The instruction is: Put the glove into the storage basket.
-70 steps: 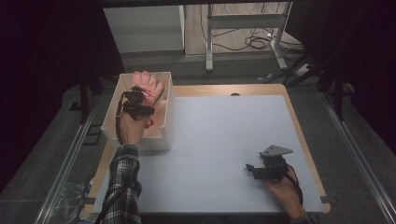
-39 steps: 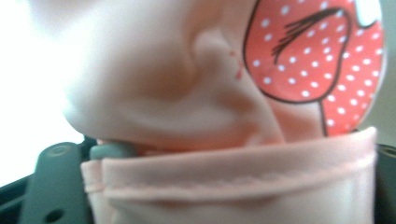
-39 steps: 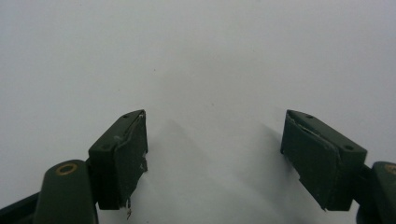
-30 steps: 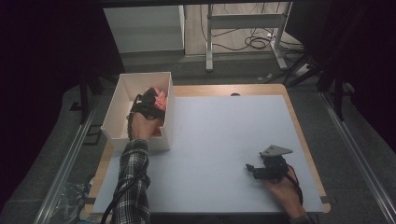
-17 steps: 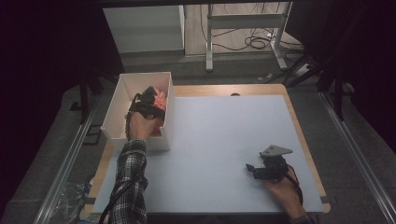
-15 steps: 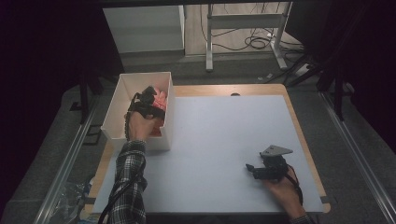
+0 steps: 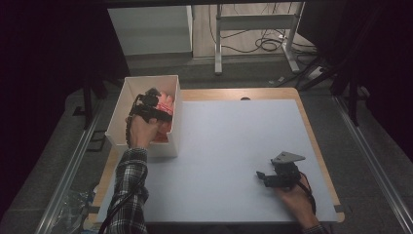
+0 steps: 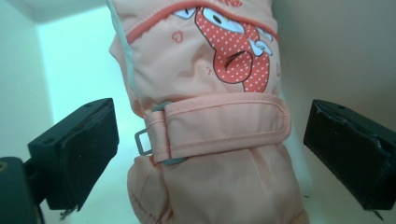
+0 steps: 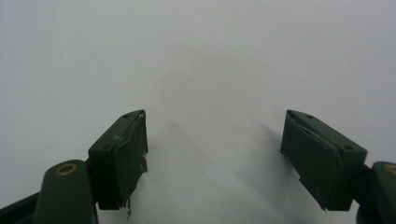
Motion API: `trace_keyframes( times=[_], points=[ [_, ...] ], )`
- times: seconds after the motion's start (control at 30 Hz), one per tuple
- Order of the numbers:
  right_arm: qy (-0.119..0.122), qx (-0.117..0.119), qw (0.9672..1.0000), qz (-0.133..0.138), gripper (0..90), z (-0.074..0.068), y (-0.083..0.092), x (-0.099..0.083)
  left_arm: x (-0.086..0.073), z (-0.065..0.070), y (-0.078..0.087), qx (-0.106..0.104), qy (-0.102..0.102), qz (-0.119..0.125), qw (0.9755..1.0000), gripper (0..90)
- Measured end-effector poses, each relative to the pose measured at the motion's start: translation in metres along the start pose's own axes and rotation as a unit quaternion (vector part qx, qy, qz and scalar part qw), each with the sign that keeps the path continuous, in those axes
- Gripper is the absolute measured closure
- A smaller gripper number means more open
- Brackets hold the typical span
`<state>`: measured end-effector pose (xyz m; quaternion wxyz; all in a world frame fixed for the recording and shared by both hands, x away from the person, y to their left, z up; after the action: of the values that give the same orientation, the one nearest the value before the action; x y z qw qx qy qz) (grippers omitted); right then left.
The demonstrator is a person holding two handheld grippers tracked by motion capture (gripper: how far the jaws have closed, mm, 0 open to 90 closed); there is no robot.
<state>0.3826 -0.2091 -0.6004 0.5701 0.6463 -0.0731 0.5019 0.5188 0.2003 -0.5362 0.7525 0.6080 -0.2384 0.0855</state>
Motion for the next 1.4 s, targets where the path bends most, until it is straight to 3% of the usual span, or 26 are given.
trace_keyframes(
  times=[0.73, 1.1, 1.4],
  points=[
    [0.000, 0.000, 1.0000, 0.000, 23.0, 0.000, 0.000, 0.000, 0.005, 0.013, 0.030, -0.028, -0.027, 0.046, 0.9982, 2.5],
    [0.000, -0.001, 1.0000, 0.000, 23.0, 0.000, 0.000, 0.000, 0.004, 0.024, 0.050, -0.054, -0.051, 0.077, 0.9942, 2.1],
    [-0.001, -0.001, 1.0000, 0.000, 23.0, 0.000, 0.000, 0.000, -0.003, 0.026, 0.060, -0.055, -0.071, 0.095, 0.9914, 1.4]
  ],
)
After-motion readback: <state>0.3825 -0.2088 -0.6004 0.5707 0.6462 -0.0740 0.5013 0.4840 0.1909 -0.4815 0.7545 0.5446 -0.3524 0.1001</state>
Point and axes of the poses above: each handheld gripper's, and its own axes: y roughly backward along the jaws, x roughly out of its top, z roughly to its right, the point moved 10 cm from there along -y, roughly forward along the jaws, and after that the axes turned 9 degrees about -x, right-handed, at the moved point
